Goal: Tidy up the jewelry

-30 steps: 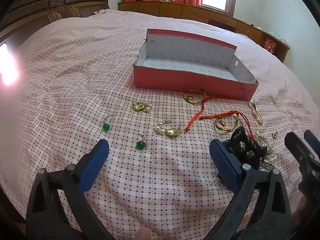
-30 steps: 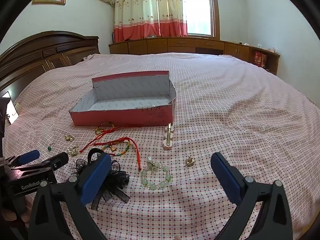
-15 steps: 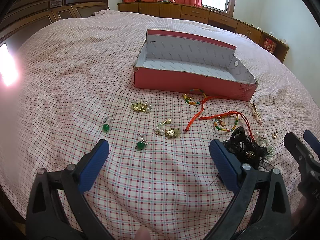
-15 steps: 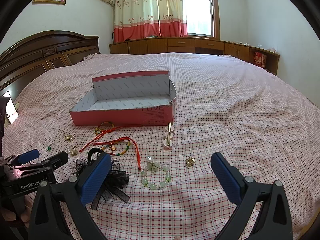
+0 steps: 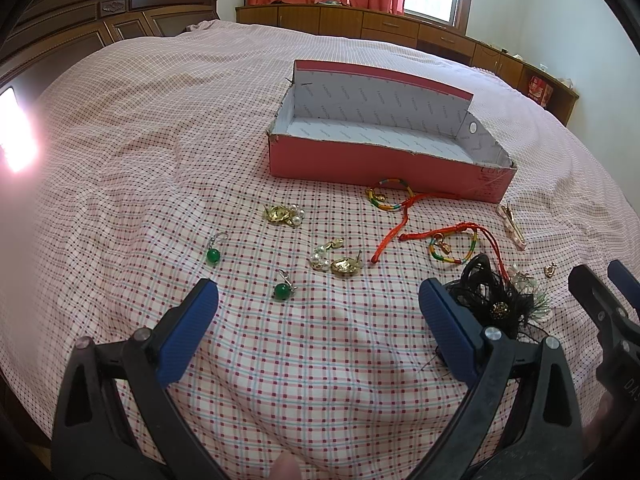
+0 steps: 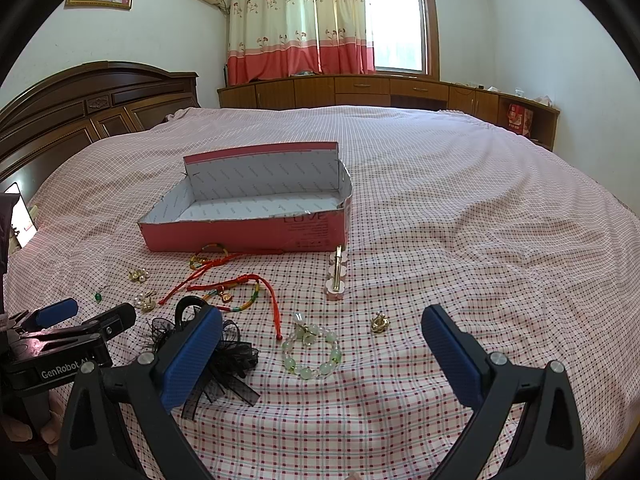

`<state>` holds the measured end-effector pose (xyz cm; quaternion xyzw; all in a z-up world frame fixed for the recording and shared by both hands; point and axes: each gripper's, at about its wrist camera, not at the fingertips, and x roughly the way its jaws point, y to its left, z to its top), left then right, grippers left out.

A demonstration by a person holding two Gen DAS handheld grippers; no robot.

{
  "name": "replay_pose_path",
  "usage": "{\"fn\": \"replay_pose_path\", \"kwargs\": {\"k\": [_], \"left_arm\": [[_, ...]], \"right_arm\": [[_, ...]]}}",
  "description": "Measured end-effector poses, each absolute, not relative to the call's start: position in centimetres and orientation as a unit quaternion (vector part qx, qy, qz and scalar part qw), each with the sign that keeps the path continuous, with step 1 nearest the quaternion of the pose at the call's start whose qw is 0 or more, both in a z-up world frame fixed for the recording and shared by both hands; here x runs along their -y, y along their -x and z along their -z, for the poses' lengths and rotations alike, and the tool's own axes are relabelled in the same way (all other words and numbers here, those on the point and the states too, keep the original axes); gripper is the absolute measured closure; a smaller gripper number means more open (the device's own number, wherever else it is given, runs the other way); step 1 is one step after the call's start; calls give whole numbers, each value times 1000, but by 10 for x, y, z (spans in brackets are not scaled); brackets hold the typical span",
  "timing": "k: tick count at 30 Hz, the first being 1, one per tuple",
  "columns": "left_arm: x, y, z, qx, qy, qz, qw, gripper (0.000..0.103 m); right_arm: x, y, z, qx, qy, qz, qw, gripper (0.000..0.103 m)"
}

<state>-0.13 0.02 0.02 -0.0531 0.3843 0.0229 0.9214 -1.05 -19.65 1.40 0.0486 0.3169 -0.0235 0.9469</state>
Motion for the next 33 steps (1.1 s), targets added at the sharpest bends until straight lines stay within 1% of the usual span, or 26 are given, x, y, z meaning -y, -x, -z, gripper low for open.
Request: {"fn": "replay_pose_path", "kwargs": {"k": [33], "left_arm": [[-1,5,0,-384,53,-23,922,9]], "right_arm": [[196,10,-14,-317,-48,23,947,1]]}}
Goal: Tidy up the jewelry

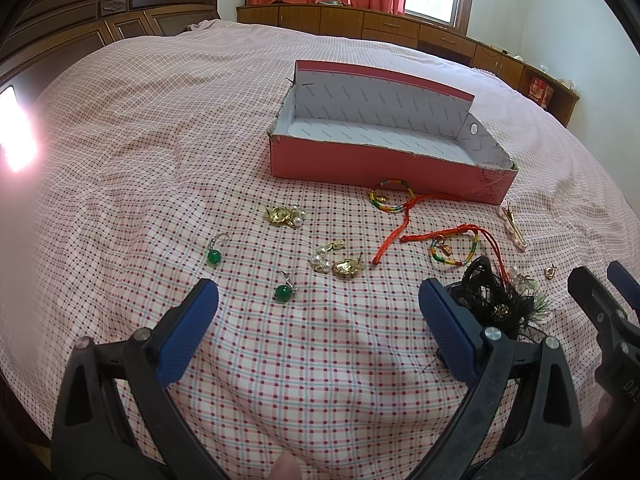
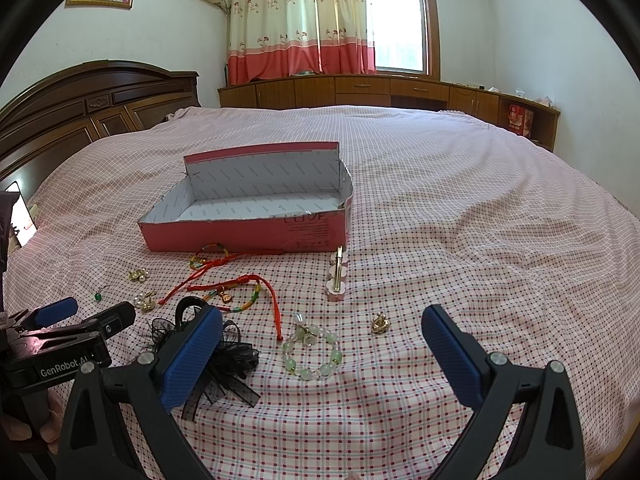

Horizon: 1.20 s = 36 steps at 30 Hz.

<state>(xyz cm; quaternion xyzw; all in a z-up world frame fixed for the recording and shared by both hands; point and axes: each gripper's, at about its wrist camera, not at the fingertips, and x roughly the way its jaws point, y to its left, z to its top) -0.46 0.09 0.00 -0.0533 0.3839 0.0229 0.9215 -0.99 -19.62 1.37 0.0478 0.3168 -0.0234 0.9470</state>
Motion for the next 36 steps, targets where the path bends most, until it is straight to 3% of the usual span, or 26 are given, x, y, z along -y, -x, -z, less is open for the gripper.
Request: {"fn": "replay_pose_path", "kwargs": {"k": [36], "left_arm": [[-14,-5,-12,-372,46,-31,927,9]], "right_arm": [[198,7,-14,-313,-41,25,948,1]]}}
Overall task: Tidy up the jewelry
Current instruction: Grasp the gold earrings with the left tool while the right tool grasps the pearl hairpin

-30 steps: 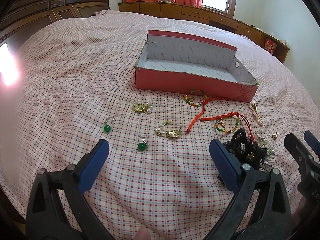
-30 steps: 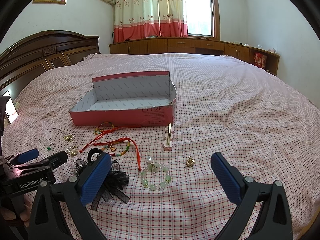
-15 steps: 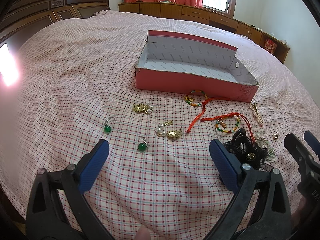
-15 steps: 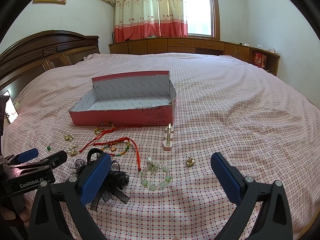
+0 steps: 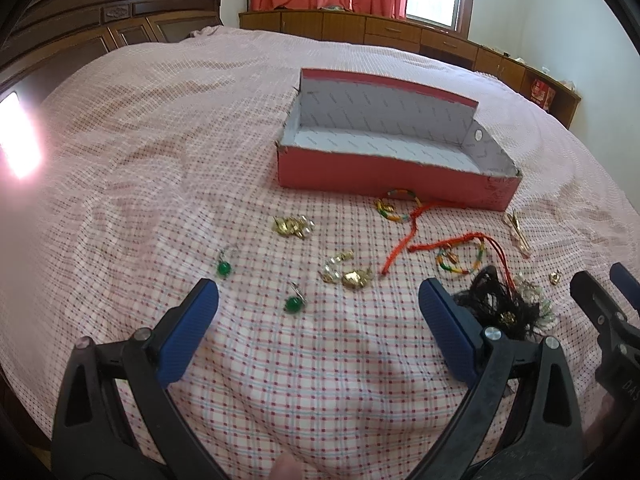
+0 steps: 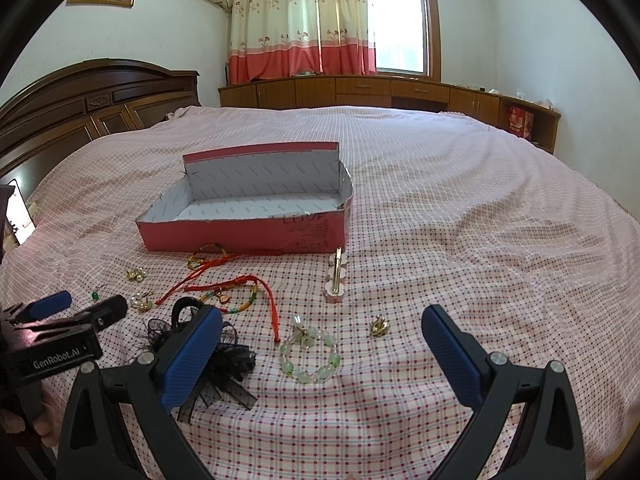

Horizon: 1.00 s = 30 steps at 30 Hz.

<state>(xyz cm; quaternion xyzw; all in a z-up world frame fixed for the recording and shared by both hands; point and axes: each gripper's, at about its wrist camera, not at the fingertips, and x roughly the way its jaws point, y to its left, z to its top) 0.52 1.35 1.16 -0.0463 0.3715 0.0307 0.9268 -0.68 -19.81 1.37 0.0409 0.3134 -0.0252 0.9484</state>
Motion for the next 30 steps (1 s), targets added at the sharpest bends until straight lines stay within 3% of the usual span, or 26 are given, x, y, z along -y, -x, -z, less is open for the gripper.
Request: {"fn": "replay_pose_path", "kwargs": {"k": [10,14,17,21,30], "left_arm": [[-41,-30,-8,-369,51,-52,927,9],[-56,-41,-1,-373,53,-69,924,12],[-62,-45,3,-376,54,-74,922,20],[-64,-69,10,-388,57,-56,918,41],[-41,-94,28,-415,45,-15,908,66]], "right_arm": [[219,-32,-11,-307,-40,43,950,2],[222,-52,-1,-325,-35,41,944,10],[223,-65,8,-340,-37,31,939,15],[224,-81,20,-365,-41,15,930,26],[224,-100,42,-407,-55,-11,912,46]]}}
